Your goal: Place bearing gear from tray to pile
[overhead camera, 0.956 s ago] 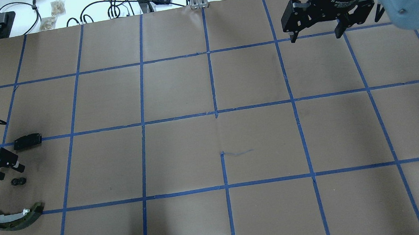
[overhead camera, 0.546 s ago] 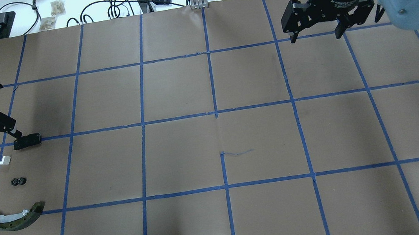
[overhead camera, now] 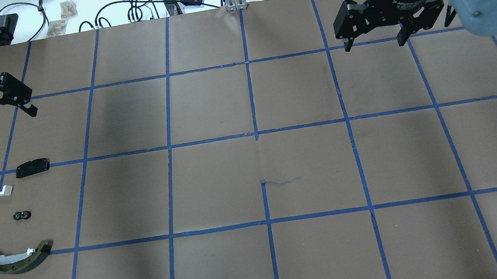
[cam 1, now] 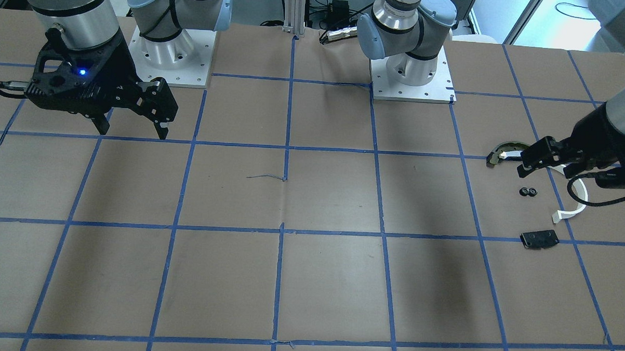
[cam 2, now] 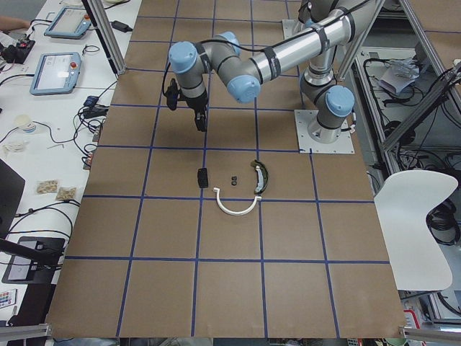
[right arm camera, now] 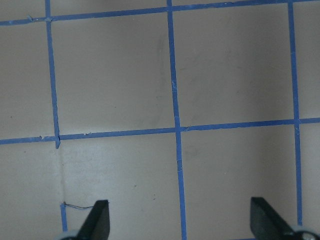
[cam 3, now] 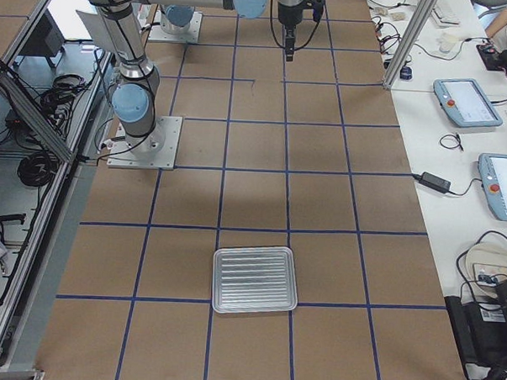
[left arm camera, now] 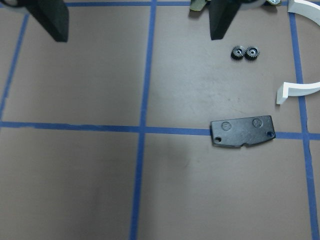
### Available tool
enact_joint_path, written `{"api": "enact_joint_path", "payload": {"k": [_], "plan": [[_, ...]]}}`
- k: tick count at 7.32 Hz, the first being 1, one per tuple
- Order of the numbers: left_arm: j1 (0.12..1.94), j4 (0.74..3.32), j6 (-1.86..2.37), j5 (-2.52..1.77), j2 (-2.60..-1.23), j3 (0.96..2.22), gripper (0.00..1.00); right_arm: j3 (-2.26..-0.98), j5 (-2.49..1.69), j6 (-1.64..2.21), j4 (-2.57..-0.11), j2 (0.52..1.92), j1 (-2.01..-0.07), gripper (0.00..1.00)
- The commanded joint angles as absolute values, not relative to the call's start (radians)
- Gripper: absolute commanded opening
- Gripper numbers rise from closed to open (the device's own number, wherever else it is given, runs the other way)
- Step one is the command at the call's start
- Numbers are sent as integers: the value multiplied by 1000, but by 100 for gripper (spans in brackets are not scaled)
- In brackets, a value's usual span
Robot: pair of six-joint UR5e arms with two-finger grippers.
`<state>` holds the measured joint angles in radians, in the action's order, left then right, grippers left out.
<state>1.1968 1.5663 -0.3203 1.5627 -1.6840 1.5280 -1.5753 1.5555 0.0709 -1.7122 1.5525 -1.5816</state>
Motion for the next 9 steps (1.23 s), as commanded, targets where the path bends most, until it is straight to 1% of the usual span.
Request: {"api": "enact_joint_path", "payload": {"k": [1, 2, 3, 5, 7, 9], "plan": [[1357, 1574, -182, 1568, -1600, 1532, 100, -1575, 1555, 71, -1712, 1552, -1582, 100], [1429, 1580, -9, 1560, -1574, 1540, 100, -1577, 1555, 71, -1712, 1552, -1582, 100], [1472, 1582, 49, 1565, -1572, 1543, 100, -1575, 1555, 71, -1712, 1552, -1582, 100], [1520, 1582, 43, 1568, -1578, 1557, 100, -1575, 1555, 71, -1712, 1552, -1582, 100], [1522, 1569, -44, 1566, -1586, 1572, 100, -1575, 1555, 71, -1713, 1552, -1582, 100], [1522, 1574, -44, 1568, -1589, 1574, 100, -1575, 1555, 71, -1713, 1552, -1582, 100]]}}
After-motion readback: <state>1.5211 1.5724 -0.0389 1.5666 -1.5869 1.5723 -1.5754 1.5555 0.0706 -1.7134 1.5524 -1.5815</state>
